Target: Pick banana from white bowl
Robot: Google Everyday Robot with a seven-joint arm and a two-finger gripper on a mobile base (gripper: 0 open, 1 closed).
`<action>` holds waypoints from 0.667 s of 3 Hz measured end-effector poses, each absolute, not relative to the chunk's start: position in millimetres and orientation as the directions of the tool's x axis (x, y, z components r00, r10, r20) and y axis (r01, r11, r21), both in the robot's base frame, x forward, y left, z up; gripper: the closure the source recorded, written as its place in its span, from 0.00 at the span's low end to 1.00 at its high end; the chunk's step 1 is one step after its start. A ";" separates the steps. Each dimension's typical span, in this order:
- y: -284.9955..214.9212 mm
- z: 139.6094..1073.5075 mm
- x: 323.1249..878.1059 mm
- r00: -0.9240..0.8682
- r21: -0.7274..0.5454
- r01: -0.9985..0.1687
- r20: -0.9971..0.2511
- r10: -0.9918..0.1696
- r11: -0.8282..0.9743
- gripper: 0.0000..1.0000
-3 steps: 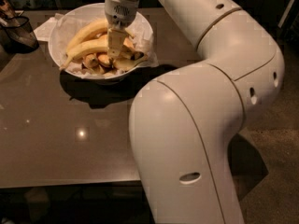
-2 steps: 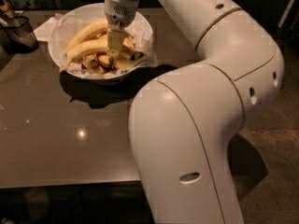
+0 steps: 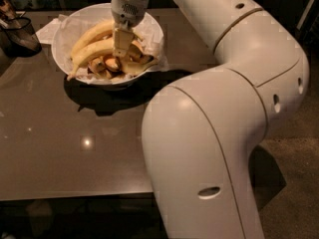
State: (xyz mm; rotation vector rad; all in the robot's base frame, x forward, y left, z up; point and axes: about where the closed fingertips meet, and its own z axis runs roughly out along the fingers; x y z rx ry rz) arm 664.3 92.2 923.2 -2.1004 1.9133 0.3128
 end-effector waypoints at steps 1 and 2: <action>91.1 946.2 653.9 0.140 -0.100 -0.989 -0.417 -0.898 -0.108 1.00; 90.0 962.5 641.5 0.182 -0.117 -0.983 -0.475 -0.861 -0.143 1.00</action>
Offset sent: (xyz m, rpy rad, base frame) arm -0.0504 -0.0169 0.0616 0.2090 -0.0185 0.1388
